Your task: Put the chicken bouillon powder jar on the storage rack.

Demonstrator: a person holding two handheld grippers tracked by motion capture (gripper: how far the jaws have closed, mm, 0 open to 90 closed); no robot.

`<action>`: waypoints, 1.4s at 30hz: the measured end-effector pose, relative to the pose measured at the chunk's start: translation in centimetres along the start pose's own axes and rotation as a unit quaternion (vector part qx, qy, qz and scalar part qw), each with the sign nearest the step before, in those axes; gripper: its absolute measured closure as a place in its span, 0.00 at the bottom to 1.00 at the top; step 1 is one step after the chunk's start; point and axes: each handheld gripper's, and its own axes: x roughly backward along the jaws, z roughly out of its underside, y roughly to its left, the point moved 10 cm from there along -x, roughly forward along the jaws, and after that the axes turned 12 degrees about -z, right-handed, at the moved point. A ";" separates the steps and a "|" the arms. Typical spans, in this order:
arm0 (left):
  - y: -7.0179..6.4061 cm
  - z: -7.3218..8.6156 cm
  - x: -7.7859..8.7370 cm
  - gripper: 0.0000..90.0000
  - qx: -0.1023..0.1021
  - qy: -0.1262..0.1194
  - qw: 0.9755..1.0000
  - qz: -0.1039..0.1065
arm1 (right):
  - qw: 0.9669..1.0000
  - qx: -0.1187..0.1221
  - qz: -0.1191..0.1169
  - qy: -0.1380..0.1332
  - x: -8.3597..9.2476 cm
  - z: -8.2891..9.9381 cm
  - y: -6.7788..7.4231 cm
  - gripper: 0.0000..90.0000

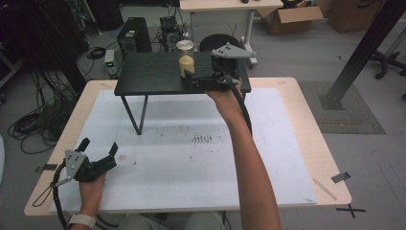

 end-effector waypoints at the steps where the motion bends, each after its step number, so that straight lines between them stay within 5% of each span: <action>1: 0.0 0.0 0.0 0.01 0.000 0.000 1.000 0.000 | 1.000 0.001 -0.001 -0.001 0.2 0.1 0.2 0.00; 26: 0.0 0.0 0.0 0.01 -0.001 0.000 1.000 -0.001 | 1.000 0.019 -0.014 -0.004 5.1 3.6 3.3 0.00; 42: 0.0 0.0 0.0 0.01 -0.003 0.000 1.000 -0.001 | 1.000 0.016 -0.003 -0.018 8.6 6.9 3.9 0.00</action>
